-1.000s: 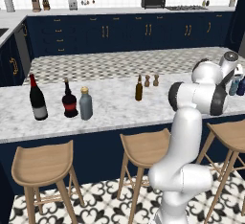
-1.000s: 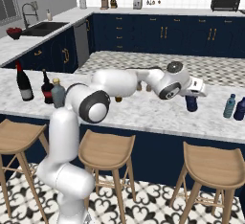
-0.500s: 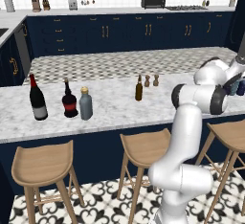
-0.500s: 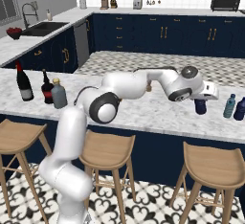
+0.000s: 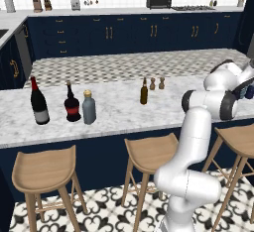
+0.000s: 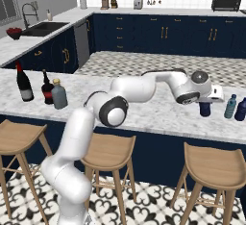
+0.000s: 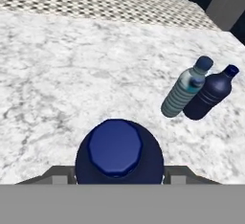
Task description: Move the plastic bottles in the middle to the plastics group, and the glass bottles in the middle to the glass group.
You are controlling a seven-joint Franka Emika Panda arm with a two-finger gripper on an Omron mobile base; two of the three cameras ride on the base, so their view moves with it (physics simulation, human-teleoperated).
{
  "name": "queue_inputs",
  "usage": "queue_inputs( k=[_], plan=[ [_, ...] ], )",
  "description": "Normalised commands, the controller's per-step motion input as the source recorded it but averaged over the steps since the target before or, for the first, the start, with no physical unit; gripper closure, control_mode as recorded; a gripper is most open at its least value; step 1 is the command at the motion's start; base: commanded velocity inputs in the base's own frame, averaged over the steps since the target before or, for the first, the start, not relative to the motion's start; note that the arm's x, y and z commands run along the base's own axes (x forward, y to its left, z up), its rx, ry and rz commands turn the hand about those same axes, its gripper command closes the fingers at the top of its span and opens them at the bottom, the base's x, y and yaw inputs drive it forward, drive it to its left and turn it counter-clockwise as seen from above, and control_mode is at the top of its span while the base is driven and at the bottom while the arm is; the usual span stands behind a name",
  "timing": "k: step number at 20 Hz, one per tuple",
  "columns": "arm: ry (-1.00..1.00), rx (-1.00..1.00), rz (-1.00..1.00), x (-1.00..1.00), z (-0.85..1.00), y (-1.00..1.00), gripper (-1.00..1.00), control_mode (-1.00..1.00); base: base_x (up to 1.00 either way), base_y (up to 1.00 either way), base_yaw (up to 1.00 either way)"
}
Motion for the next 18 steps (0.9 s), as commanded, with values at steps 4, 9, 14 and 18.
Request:
queue_inputs(
  k=[4, 9, 14, 18],
  plan=[
    [0.00, 0.00, 0.03, 0.29, -0.26, -0.04, 1.00, -1.00, 0.00, 0.00, 0.00],
    [0.02, 0.00, 0.02, 0.19, -0.18, -0.16, 1.00, -1.00, 0.00, 0.00, 0.00],
    [0.04, 0.00, 0.02, 0.21, -0.15, -0.22, 1.00, -1.00, 0.00, 0.00, 0.00],
    [0.03, 0.00, 0.07, 0.16, -0.16, -0.21, 1.00, -1.00, 0.00, 0.00, 0.00]
  ],
)
